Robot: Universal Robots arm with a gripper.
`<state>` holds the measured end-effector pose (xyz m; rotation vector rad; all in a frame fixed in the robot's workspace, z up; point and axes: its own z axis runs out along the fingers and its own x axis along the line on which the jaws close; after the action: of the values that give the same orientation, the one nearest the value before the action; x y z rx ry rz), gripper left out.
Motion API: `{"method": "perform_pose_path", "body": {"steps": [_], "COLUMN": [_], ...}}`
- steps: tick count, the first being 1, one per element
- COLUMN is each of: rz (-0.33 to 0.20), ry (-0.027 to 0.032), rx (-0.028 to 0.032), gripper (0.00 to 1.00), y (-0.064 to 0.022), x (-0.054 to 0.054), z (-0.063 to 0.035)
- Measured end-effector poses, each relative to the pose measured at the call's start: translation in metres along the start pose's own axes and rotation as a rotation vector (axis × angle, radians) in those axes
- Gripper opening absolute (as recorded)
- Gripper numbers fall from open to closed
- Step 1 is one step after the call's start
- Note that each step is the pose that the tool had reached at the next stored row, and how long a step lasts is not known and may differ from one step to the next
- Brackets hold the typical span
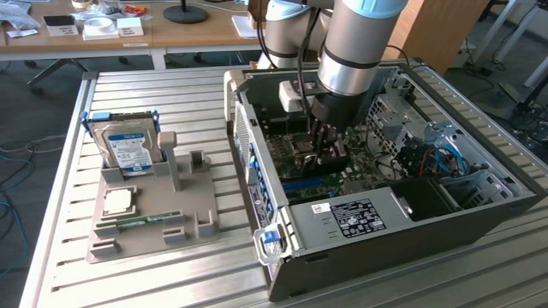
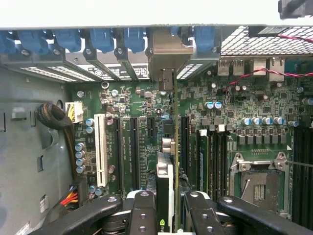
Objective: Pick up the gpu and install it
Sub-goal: 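Insert the gpu into the slot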
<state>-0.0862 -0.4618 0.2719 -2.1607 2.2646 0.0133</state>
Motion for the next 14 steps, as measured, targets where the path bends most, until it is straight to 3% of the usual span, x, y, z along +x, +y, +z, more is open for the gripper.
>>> {"method": "perform_pose_path", "body": {"steps": [14], "rz": [0.0], "ry": [0.0002], "rx": [-0.0001], "gripper": [0.27], "y": [0.0015], "x": [0.0003], "z": [0.0053]}}
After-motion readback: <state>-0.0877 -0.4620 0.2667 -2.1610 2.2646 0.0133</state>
